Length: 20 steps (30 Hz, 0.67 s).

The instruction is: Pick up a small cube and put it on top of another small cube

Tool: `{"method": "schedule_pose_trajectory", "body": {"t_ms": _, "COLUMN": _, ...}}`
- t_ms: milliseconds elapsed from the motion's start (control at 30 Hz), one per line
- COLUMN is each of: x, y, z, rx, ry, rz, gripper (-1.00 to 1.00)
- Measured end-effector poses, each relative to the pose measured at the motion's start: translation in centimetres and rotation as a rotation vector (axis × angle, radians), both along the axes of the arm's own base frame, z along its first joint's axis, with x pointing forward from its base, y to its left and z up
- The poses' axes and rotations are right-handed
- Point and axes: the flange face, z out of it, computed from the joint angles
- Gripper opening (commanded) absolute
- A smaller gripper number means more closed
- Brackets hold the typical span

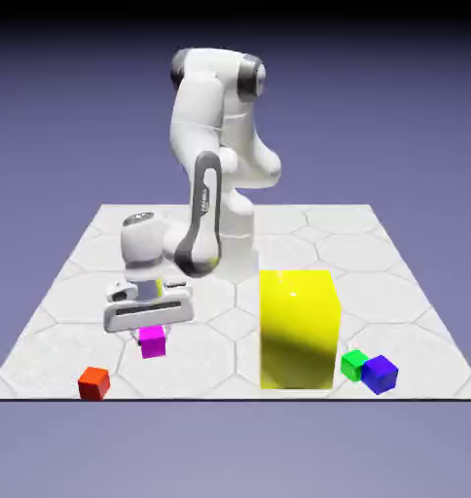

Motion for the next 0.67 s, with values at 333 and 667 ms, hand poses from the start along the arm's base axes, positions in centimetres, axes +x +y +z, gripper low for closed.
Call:
{"method": "schedule_pose_trajectory", "body": {"t_ms": 333, "x": 7.6, "y": -10.2, "z": 4.6, "rx": 0.004, "ry": -0.003, "rz": -0.200, "gripper": -1.00}}
{"method": "schedule_pose_trajectory", "body": {"t_ms": 667, "x": 8.8, "y": -11.3, "z": -0.3, "rx": -0.001, "ry": -0.001, "rz": -0.220, "gripper": 1.00}}
